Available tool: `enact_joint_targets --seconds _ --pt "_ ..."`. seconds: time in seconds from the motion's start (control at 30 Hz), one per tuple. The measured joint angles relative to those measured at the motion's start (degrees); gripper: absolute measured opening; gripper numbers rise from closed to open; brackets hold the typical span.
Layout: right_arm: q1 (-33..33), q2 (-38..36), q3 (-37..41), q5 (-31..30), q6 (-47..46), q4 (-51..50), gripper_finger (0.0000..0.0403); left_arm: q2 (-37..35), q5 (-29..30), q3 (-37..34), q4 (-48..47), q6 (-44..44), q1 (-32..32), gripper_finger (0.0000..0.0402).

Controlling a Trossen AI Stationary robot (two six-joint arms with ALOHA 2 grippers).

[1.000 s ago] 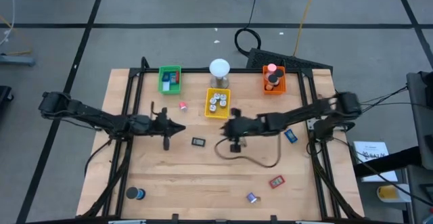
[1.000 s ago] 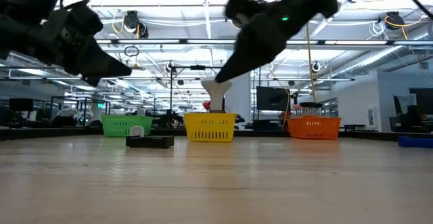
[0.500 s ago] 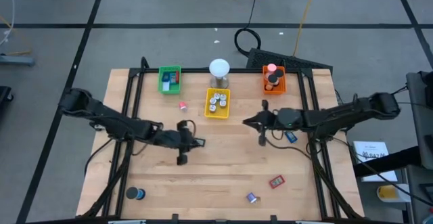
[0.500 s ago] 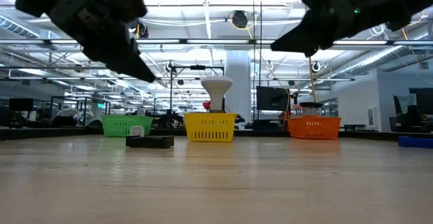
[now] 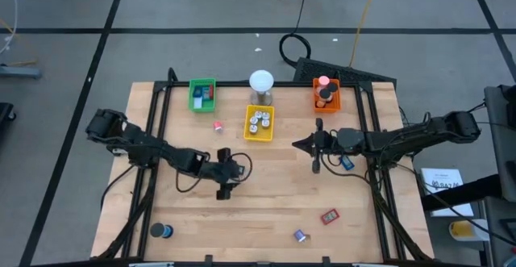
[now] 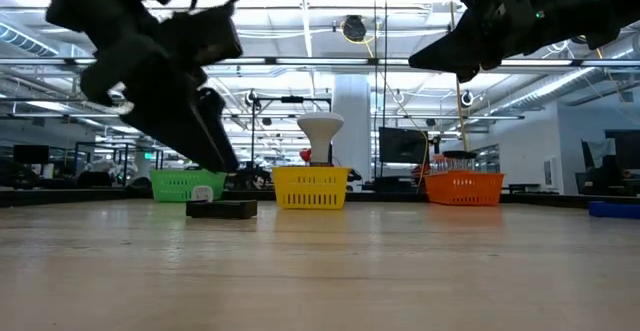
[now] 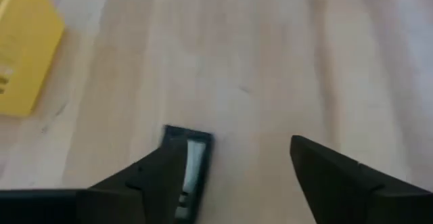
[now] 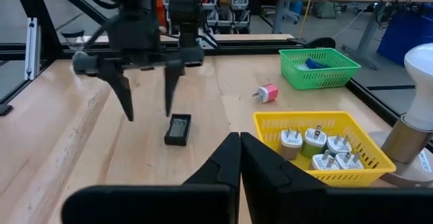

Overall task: Pick & Place Office items
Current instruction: Put the black digital clock into the green bin

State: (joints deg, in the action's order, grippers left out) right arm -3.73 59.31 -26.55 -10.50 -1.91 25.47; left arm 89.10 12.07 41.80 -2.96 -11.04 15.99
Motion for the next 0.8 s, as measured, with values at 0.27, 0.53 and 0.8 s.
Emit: enact_joint_targets --seconds 0.27,0.53,0.8 --pt "0.0 0.0 0.0 0.0 0.0 0.1 0.0001 4.0 -4.5 0.0 -1.2 0.2 -5.4 0.0292" --pt "0.0 0.0 0.0 0.0 0.0 0.0 0.0001 6.7 -8.0 0.1 -1.1 0.3 -7.6 0.0228" --pt "0.0 0.0 0.0 0.0 0.0 0.0 0.0001 6.5 -7.5 0.0 -1.6 0.6 -7.7 0.0121"
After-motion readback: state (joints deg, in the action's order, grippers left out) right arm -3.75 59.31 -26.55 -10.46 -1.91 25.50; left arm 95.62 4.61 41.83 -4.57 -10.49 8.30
